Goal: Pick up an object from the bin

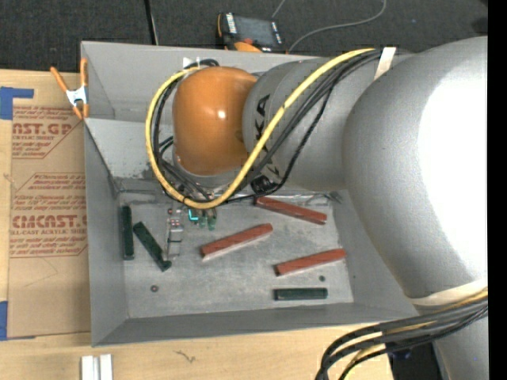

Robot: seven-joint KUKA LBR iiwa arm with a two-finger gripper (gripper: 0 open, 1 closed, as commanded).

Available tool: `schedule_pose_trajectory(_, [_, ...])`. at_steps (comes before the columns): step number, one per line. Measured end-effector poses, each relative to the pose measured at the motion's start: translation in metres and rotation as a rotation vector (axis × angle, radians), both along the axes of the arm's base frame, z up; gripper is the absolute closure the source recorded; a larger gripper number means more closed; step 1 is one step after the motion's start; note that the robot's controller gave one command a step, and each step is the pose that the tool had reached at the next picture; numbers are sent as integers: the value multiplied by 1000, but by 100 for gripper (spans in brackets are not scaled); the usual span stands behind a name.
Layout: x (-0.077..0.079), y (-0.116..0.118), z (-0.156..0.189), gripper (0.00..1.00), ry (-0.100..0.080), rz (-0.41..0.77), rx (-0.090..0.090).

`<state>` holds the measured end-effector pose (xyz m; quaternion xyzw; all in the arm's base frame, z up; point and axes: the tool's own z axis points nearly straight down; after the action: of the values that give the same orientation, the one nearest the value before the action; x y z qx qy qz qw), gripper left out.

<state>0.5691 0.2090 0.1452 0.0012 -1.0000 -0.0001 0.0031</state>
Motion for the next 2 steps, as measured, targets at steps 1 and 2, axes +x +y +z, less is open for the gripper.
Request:
schedule_pose_trajectory(1, [-44,3,-66,0,-2,329,1])
schedule_pose_trajectory(2, [-70,5,-75,0,-8,378,4])
